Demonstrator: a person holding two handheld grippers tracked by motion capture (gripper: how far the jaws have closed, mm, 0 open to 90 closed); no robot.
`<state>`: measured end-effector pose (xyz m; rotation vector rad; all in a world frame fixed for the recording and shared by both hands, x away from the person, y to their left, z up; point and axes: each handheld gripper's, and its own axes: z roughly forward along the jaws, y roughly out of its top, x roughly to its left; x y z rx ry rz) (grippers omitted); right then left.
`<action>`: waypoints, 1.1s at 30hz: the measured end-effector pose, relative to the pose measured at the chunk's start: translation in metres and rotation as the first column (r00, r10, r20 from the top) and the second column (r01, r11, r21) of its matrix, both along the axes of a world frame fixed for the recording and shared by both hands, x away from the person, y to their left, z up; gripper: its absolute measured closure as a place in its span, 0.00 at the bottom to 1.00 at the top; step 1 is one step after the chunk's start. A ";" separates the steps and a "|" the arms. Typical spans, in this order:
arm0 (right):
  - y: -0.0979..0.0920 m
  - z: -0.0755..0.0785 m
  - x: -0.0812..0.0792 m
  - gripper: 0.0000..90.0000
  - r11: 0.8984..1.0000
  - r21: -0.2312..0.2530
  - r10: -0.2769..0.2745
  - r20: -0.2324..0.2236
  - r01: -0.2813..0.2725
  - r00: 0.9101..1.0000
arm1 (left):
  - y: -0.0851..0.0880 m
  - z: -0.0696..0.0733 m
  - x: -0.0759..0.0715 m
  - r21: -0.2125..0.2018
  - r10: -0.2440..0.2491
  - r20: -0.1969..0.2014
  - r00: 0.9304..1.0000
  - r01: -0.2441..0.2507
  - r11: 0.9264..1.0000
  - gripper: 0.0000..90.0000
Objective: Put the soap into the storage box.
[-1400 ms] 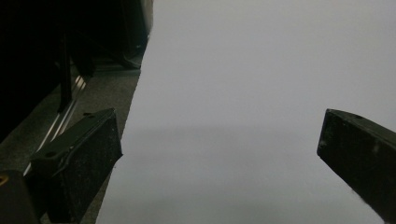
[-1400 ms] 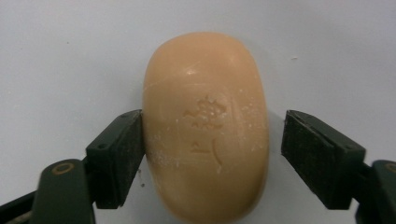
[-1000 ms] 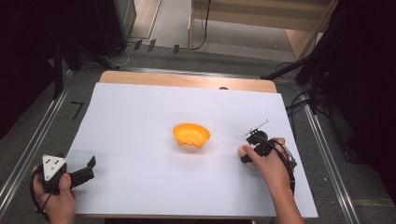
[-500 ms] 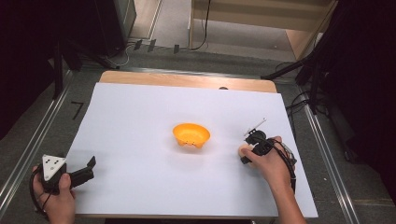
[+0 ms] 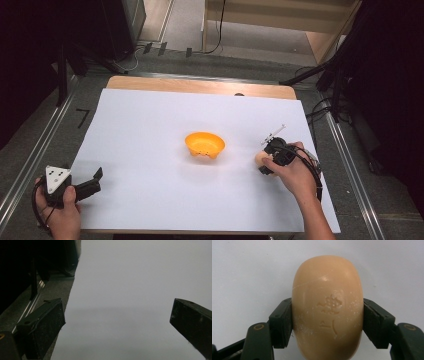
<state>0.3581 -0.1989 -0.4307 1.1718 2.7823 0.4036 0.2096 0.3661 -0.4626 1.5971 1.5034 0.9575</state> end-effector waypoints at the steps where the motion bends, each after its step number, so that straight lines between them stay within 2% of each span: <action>1: 0.000 0.000 0.000 0.36 1.000 0.000 0.000 0.000 0.000 1.000 | 0.000 0.000 0.000 0.000 0.001 0.000 1.000 -0.001 1.000 0.00; 2: 0.002 0.004 0.001 0.36 1.000 0.009 0.023 0.008 -0.024 1.000 | 0.000 0.000 0.000 0.001 0.001 0.001 1.000 -0.001 1.000 0.00; 5: 0.005 0.008 0.003 0.36 0.999 0.007 0.043 0.025 -0.043 0.999 | -0.001 0.000 0.000 0.011 0.000 -0.002 1.000 0.000 1.000 0.00; 7: 0.008 0.011 0.005 0.36 0.998 0.025 0.061 0.032 -0.062 0.998 | -0.001 0.000 0.000 0.011 -0.001 -0.001 1.000 0.001 1.000 0.00; 9: 0.011 0.015 0.007 0.36 0.994 0.037 0.098 0.037 -0.099 0.995 | -0.001 0.000 0.000 0.006 0.000 0.002 1.000 0.000 1.000 0.00; 11: 0.018 0.019 0.011 0.36 0.990 0.021 0.142 0.051 -0.143 0.989 | 0.000 0.000 0.000 0.003 0.000 0.001 1.000 0.000 1.000 0.00; 13: 0.020 0.021 0.012 0.36 0.988 0.013 0.154 0.053 -0.155 0.987 | -0.001 0.000 0.000 0.002 0.000 0.000 1.000 0.000 1.000 0.00; 14: 0.025 0.023 0.014 0.36 0.982 -0.003 0.190 0.064 -0.191 0.980 | -0.001 0.000 0.000 0.002 0.000 0.000 1.000 0.000 1.000 0.00; 17: 0.029 0.026 0.016 0.36 0.978 -0.014 0.210 0.069 -0.210 0.975 | -0.001 0.000 0.000 0.002 0.001 0.001 1.000 -0.001 1.000 0.00; 23: 0.041 0.033 0.021 0.36 0.960 -0.023 0.278 0.090 -0.277 0.956 | -0.001 0.000 0.000 0.001 -0.001 0.000 1.000 0.001 1.000 0.00; 24: 0.046 0.035 0.022 0.36 0.951 -0.022 0.309 0.102 -0.308 0.946 | 0.000 0.000 0.000 0.001 -0.001 0.000 1.000 0.001 1.000 0.00; 25: 0.046 0.035 0.022 0.36 0.951 -0.022 0.309 0.102 -0.308 0.946 | 0.000 0.000 0.000 0.001 -0.001 0.000 1.000 0.001 1.000 0.00; 26: 0.048 0.036 0.023 0.36 0.946 -0.026 0.323 0.108 -0.322 0.940 | 0.000 0.000 0.000 0.000 -0.001 0.000 1.000 0.001 1.000 0.00; 27: 0.051 0.039 0.025 0.36 0.938 -0.031 0.346 0.118 -0.345 0.931 | 0.000 0.000 0.000 0.000 -0.001 0.000 1.000 0.001 1.000 0.00; 28: 0.051 0.039 0.025 0.36 0.938 -0.031 0.346 0.118 -0.345 0.931 | 0.000 0.000 0.000 0.000 -0.002 0.000 1.000 0.002 1.000 0.00; 29: 0.053 0.042 0.028 0.36 0.927 -0.025 0.373 0.139 -0.374 0.917 | 0.000 0.000 0.000 0.000 -0.002 0.000 1.000 0.002 1.000 0.00; 30: 0.053 0.042 0.028 0.36 0.927 -0.025 0.373 0.139 -0.374 0.917 | 0.000 0.000 0.000 0.001 -0.002 0.000 1.000 0.002 1.000 0.00; 31: 0.057 0.045 0.029 0.36 0.920 -0.033 0.391 0.140 -0.390 0.910 | 0.000 0.000 0.000 0.000 -0.002 0.000 1.000 0.002 1.000 0.00; 33: 0.059 0.046 0.029 0.36 0.920 -0.034 0.391 0.135 -0.390 0.910 | 0.000 0.000 0.000 0.000 -0.002 0.000 1.000 0.002 1.000 0.00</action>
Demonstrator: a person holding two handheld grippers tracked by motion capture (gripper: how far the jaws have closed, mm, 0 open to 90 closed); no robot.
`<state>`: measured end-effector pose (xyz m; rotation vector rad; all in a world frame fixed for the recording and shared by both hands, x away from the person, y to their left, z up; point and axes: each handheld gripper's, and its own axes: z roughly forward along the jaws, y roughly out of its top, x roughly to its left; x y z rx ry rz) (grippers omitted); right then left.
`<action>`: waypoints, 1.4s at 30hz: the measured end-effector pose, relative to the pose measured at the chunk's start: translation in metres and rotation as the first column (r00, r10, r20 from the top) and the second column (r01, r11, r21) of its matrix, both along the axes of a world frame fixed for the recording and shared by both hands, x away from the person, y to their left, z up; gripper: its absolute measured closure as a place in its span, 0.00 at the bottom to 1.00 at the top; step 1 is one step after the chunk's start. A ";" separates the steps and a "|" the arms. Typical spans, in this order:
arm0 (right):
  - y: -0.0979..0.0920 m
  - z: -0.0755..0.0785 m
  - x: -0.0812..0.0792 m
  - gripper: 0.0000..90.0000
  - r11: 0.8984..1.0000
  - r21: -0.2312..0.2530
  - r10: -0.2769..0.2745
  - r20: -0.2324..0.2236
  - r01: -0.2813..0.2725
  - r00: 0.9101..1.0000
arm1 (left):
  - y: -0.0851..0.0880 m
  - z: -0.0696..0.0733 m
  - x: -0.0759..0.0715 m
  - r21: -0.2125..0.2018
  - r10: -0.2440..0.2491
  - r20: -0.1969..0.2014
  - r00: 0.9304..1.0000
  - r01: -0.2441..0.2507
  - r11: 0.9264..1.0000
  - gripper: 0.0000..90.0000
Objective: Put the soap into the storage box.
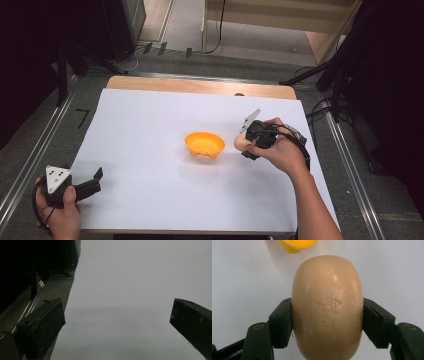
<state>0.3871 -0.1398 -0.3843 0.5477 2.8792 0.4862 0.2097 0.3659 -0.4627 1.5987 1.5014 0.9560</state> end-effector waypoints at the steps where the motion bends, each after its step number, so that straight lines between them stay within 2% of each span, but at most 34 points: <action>1: 0.002 0.001 0.002 0.36 1.000 0.004 0.024 0.010 -0.024 1.000 | 0.000 0.000 0.000 0.000 0.000 0.000 1.000 0.000 1.000 0.00; 10: 0.025 0.011 0.007 0.36 0.996 0.002 0.084 0.008 -0.084 0.996 | 0.000 0.000 0.000 0.003 -0.004 0.002 1.000 0.004 1.000 0.00; 14: 0.039 0.016 0.011 0.36 0.992 -0.006 0.122 0.017 -0.122 0.992 | 0.000 0.000 0.000 0.001 -0.003 0.001 1.000 0.003 1.000 0.00; 16: 0.042 0.017 0.011 0.36 0.993 -0.005 0.119 0.017 -0.119 0.993 | 0.000 0.000 0.000 0.003 -0.004 0.001 1.000 0.004 1.000 0.00; 23: 0.060 0.022 0.015 0.36 0.987 0.005 0.163 0.032 -0.163 0.986 | 0.000 0.000 0.000 -0.001 -0.007 -0.002 1.000 0.007 1.000 0.00; 31: 0.082 0.018 0.018 0.36 0.981 0.002 0.193 0.008 -0.193 0.981 | 0.001 0.000 -0.001 -0.009 0.002 0.005 1.000 -0.002 1.000 0.00; 33: 0.088 0.014 0.021 0.36 0.977 0.001 0.215 0.003 -0.215 0.977 | 0.001 0.000 0.000 -0.005 0.002 0.002 1.000 -0.002 1.000 0.00; 36: 0.093 0.012 0.022 0.36 0.977 -0.008 0.213 -0.009 -0.213 0.977 | 0.000 0.000 0.000 -0.003 0.001 0.002 1.000 -0.001 1.000 0.00; 38: 0.097 0.010 0.024 0.36 0.973 -0.014 0.231 -0.008 -0.231 0.973 | 0.001 0.000 0.000 -0.004 0.002 0.002 1.000 -0.002 1.000 0.00; 42: 0.104 0.007 0.026 0.36 0.973 -0.010 0.230 -0.019 -0.230 0.973 | 0.001 0.000 0.000 -0.005 0.000 0.002 1.000 0.000 1.000 0.00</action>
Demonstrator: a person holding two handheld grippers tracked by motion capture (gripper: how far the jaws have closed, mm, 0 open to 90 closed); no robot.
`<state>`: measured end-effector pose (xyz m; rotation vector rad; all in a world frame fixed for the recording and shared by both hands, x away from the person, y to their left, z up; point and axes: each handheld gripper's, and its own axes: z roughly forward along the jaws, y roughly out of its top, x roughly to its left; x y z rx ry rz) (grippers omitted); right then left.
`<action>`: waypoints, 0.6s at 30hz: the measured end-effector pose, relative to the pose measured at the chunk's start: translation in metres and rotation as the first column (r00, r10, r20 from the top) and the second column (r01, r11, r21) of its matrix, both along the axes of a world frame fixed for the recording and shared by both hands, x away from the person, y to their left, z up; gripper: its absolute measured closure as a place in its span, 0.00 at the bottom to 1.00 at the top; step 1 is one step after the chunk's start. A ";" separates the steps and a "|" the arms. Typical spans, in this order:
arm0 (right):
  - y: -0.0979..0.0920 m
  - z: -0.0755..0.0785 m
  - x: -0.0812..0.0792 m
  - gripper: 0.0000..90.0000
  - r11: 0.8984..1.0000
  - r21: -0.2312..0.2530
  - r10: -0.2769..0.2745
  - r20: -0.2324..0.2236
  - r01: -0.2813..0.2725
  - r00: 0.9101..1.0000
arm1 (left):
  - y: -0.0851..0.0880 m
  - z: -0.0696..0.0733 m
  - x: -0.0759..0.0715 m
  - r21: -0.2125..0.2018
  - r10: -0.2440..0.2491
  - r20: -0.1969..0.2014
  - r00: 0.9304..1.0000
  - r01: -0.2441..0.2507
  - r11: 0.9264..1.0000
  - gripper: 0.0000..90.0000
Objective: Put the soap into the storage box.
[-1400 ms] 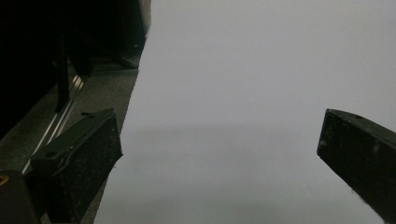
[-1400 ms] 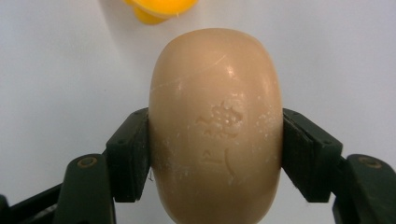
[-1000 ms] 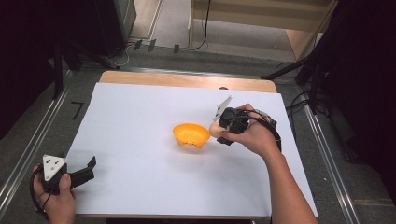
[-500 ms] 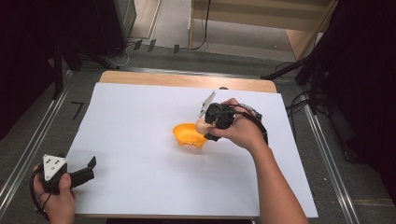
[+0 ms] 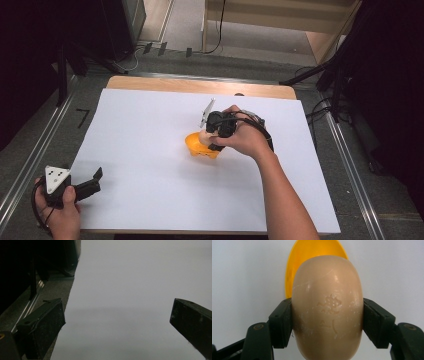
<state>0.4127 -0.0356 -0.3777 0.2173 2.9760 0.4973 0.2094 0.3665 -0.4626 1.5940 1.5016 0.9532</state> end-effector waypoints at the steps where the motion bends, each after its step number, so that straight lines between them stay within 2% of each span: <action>1: 0.002 0.000 0.001 0.36 1.000 -0.001 0.006 0.001 -0.006 1.000 | 0.000 0.000 0.000 0.000 -0.001 0.000 1.000 0.001 1.000 0.00; 11: 0.021 -0.008 0.005 0.36 1.000 -0.025 0.018 -0.020 -0.018 1.000 | 0.001 0.000 0.000 -0.003 -0.001 -0.001 1.000 0.001 1.000 0.00; 18: 0.026 -0.013 0.010 0.36 1.000 -0.015 0.012 -0.048 -0.012 0.999 | 0.001 0.000 0.000 -0.005 -0.002 -0.004 1.000 0.002 1.000 0.00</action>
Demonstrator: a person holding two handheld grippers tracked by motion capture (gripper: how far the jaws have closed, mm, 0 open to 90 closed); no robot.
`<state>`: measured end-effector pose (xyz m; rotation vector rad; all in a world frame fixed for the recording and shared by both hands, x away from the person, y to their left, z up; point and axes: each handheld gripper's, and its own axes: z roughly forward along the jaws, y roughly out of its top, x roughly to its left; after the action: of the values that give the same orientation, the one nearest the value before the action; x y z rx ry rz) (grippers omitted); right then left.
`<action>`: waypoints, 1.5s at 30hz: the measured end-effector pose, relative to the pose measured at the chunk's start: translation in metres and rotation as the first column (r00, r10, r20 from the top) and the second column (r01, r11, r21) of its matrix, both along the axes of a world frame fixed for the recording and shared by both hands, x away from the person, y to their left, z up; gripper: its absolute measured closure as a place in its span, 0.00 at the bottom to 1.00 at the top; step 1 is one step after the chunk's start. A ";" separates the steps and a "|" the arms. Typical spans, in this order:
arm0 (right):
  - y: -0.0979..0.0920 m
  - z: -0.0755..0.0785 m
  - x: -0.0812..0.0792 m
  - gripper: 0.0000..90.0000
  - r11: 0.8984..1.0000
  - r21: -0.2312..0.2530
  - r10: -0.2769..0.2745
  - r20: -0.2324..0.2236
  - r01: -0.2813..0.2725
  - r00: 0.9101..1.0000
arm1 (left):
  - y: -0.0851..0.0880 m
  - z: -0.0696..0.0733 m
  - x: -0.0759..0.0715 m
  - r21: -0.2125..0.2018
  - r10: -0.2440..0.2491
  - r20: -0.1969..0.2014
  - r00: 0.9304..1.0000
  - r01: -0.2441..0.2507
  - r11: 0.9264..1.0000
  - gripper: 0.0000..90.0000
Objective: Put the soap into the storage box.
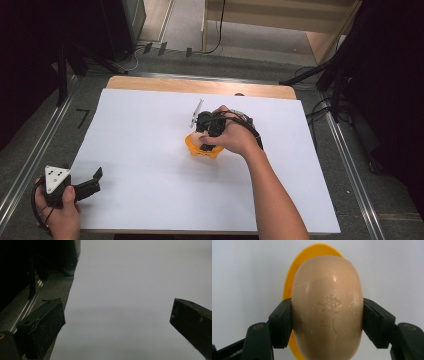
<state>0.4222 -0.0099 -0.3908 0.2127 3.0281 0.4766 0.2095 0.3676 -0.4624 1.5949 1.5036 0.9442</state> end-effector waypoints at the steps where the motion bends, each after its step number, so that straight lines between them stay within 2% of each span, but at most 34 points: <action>1: 0.001 0.000 0.001 0.36 1.000 -0.001 -0.004 -0.003 0.004 1.000 | 0.000 0.000 0.000 -0.003 0.000 0.003 1.000 0.000 1.000 0.00; 8: 0.002 -0.003 0.002 0.36 1.000 -0.002 -0.011 -0.039 0.011 0.999 | 0.000 0.000 0.000 -0.007 -0.001 0.004 1.000 0.001 1.000 0.00; 15: 0.001 -0.003 0.002 0.35 1.000 -0.007 -0.002 -0.032 0.001 0.999 | 0.001 0.000 0.000 -0.013 -0.001 0.003 1.000 0.001 1.000 0.00; 21: -0.004 0.005 0.002 0.32 0.999 0.022 -0.049 -0.043 0.050 0.998 | 0.001 0.000 0.000 -0.016 0.001 0.002 1.000 -0.001 1.000 0.00; 33: -0.026 0.016 0.000 0.20 0.992 0.052 -0.114 -0.023 0.115 0.993 | 0.001 0.000 0.001 -0.011 0.000 -0.001 1.000 0.000 1.000 0.00; 36: -0.032 0.018 0.000 0.14 0.989 0.051 -0.135 -0.022 0.136 0.991 | 0.001 0.000 0.001 -0.011 0.001 0.000 1.000 -0.001 1.000 0.00; 45: -0.040 0.020 0.001 0.08 0.986 0.031 -0.165 -0.032 0.166 0.986 | 0.001 0.000 0.000 -0.017 0.004 0.001 1.000 -0.004 1.000 0.00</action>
<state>0.4231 -0.0503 -0.3713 0.4738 2.9981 0.5140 0.2100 0.3688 -0.4626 1.5799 1.5115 0.9320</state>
